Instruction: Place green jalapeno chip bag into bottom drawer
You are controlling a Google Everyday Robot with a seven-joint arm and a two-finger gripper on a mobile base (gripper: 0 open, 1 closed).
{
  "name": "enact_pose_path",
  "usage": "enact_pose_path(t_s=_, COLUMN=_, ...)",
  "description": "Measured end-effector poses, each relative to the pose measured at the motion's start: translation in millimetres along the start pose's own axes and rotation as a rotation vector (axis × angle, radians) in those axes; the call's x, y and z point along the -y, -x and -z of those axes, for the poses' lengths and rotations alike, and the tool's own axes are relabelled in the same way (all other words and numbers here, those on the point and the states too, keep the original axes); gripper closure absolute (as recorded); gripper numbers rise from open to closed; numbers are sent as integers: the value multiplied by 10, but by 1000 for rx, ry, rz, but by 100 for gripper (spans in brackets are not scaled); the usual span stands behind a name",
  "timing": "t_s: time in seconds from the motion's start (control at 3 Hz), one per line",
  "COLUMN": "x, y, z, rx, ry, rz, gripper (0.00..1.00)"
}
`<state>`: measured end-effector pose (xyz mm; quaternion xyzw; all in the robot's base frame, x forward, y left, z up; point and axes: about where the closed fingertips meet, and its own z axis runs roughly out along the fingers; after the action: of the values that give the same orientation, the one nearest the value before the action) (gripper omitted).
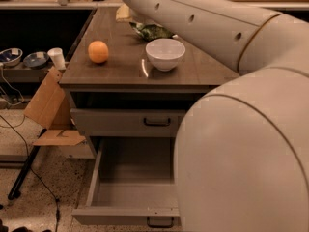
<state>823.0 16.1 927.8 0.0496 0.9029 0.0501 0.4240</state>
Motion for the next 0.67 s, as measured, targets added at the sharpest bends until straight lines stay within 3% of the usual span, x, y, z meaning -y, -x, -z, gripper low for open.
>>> enact_pose_path(t_s=0.67, x=1, y=14, z=-40, rx=20, ry=-20, rz=-17, gripper=0)
